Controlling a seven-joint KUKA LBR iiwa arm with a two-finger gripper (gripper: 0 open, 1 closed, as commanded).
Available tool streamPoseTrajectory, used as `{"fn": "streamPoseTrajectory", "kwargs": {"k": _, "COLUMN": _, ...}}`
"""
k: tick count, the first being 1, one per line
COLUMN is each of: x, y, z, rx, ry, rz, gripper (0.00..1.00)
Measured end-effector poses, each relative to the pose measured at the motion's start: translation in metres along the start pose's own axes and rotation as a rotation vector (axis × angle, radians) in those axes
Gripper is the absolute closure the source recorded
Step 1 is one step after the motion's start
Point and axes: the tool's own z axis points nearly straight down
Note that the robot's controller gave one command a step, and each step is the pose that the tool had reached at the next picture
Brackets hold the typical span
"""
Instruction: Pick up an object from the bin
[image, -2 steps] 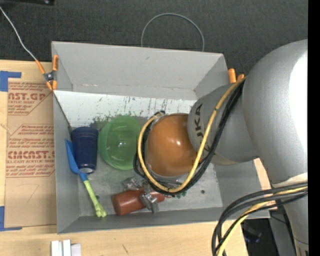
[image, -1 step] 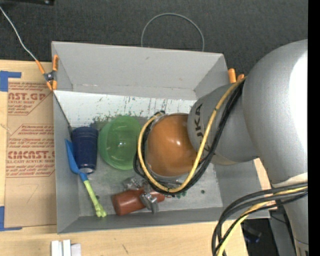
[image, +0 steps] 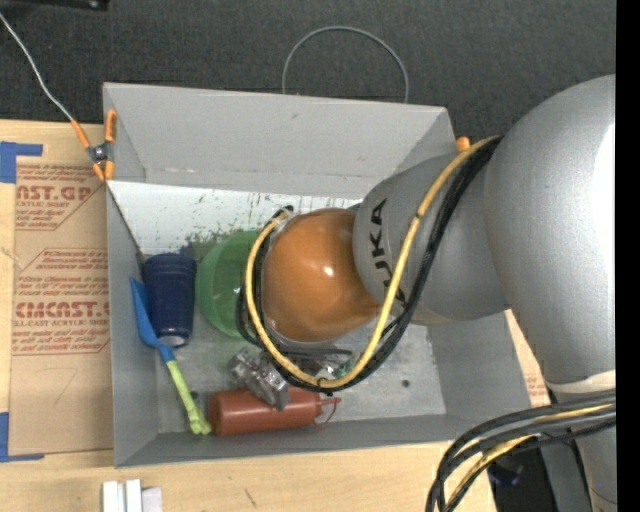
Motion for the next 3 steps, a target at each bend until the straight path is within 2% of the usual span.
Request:
{"fn": "streamPoseTrajectory", "kwargs": {"k": 1, "x": 0.004, "y": 0.004, "z": 0.003, "rx": -0.010, "ry": 0.016, "rz": -0.002, "gripper": 0.00}}
{"fn": "streamPoseTrajectory", "kwargs": {"k": 2, "x": 0.004, "y": 0.004, "z": 0.003, "rx": -0.011, "ry": 0.017, "rz": -0.002, "gripper": 0.00}}
{"fn": "streamPoseTrajectory", "kwargs": {"k": 3, "x": -0.002, "y": 0.008, "z": 0.031, "rx": -0.012, "ry": 0.018, "rz": -0.272, "gripper": 0.00}}
